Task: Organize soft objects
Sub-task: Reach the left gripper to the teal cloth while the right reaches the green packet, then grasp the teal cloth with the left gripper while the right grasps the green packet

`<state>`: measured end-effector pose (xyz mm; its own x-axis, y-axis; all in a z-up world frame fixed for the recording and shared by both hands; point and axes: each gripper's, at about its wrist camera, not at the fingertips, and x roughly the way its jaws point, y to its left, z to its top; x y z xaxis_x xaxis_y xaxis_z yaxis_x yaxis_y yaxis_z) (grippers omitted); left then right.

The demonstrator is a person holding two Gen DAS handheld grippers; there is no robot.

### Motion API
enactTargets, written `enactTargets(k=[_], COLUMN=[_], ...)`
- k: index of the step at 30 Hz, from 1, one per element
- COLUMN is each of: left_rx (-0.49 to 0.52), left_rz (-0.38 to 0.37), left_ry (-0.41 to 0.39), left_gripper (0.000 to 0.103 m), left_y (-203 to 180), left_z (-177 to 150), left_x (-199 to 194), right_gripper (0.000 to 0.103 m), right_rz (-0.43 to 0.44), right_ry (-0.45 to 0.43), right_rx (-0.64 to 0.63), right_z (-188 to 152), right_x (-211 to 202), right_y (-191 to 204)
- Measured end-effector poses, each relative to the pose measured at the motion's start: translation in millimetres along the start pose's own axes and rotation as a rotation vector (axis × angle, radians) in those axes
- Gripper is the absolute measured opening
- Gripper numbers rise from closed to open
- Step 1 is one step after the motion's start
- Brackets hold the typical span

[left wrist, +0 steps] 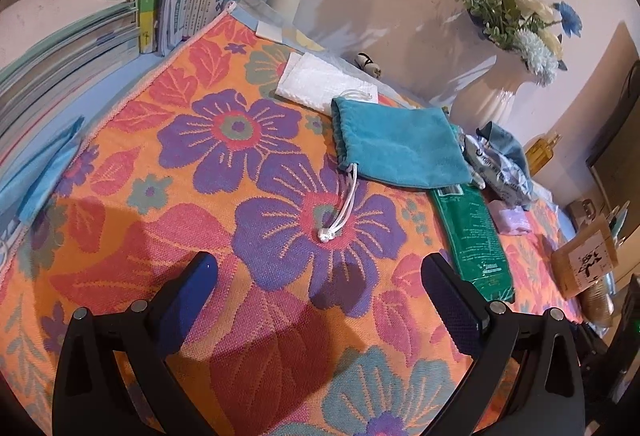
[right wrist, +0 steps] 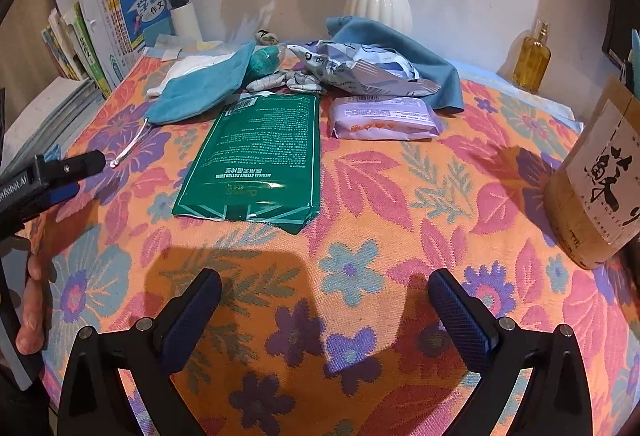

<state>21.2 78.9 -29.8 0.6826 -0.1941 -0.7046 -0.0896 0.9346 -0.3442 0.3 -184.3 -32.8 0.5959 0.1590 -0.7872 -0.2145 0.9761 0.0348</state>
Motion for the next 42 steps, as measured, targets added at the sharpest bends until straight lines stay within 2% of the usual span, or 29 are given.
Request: enactTargets(k=[8,11,13,14,16,19,21,23,25,28,29,32,35,36,37,38,39,40,41,42], left_rx=[-0.029,0.062,0.111,0.113,0.116,0.093,0.046,0.027,0.042,0.051,0.053,0.071,0.11,0.131,0.147,0.172,0.188,0.198,0.205,0.212], left_rz=[-0.035,-0.066,-0.087,-0.124,-0.188,-0.222,-0.187,-0.162,-0.159,-0.159,-0.145,-0.17,-0.12,-0.091,-0.07,-0.039,-0.016,-0.007,-0.01,-0.02], left_ry=[0.003,0.072,0.011,-0.037,-0.071,-0.122,-0.045,0.018,0.047,0.097,0.085,0.116,0.115,0.108,0.105,0.101,0.098,0.096,0.101,0.114], left_gripper=[0.101,0.092,0.092,0.093,0.093,0.093,0.091,0.09,0.09,0.089,0.09,0.09,0.089,0.086,0.074,0.059,0.053,0.037,0.02,0.018], left_y=[4.1,-4.9,-12.4,-13.6,-14.7,-9.5,-4.4,-4.5,-10.6,-22.1,-26.2,-35.0,-46.0,-50.3,-52.9,-56.9,-59.3,-59.4,-58.5,-58.2], left_z=[2.5,21.5,48.2,60.5,79.7,93.4,97.6,95.4,92.0,88.1,90.5,96.3,98.8,97.4,95.5,92.7,90.4,88.8,86.5,83.0], left_x=[-2.1,-3.0,-22.8,-32.8,-38.0,-27.2,5.9,35.3,53.5,80.7,84.9,94.7,102.5,103.4,103.4,103.0,102.3,100.8,98.4,96.4], right_gripper=[0.103,0.103,0.103,0.103,0.103,0.103,0.103,0.103,0.103,0.103,0.103,0.103,0.103,0.1,0.098,0.086,0.075,0.071,0.06,0.052], right_rz=[0.004,0.098,0.162,0.178,0.196,0.227,0.197,0.1,0.029,0.002,0.0,-0.01,-0.01,-0.023,-0.022,-0.022,-0.016,-0.014,-0.007,0.005], right_ry=[0.019,0.099,0.145,0.173,0.228,0.198,0.196,0.19,0.19,0.158,0.14,0.096,0.085,0.076,0.065,0.047,0.034,0.018,0.005,-0.007], right_rx=[0.01,0.049,0.119,0.146,0.205,0.242,0.247,0.194,0.14,0.065,0.049,0.054,0.068,0.064,0.062,0.056,0.047,0.041,0.039,0.036], right_z=[0.9,6.7,15.0,20.0,35.6,52.1,57.7,65.8,71.3,78.3,80.1,84.6,87.2,86.2,89.0,87.4,86.3,83.9,80.6,76.1], right_x=[3.0,7.1,8.5,10.6,18.2,28.2,38.6,47.3,55.2,63.2,65.6,70.5,71.0,69.2,70.0,65.7,62.2,57.2,53.2,47.4], right_y=[-2.9,-12.4,-23.7,-27.3,-33.3,-29.5,-20.2,-1.1,17.6,41.9,48.7,55.4,54.0,55.1,57.5,58.4,59.2,59.5,56.3,51.6])
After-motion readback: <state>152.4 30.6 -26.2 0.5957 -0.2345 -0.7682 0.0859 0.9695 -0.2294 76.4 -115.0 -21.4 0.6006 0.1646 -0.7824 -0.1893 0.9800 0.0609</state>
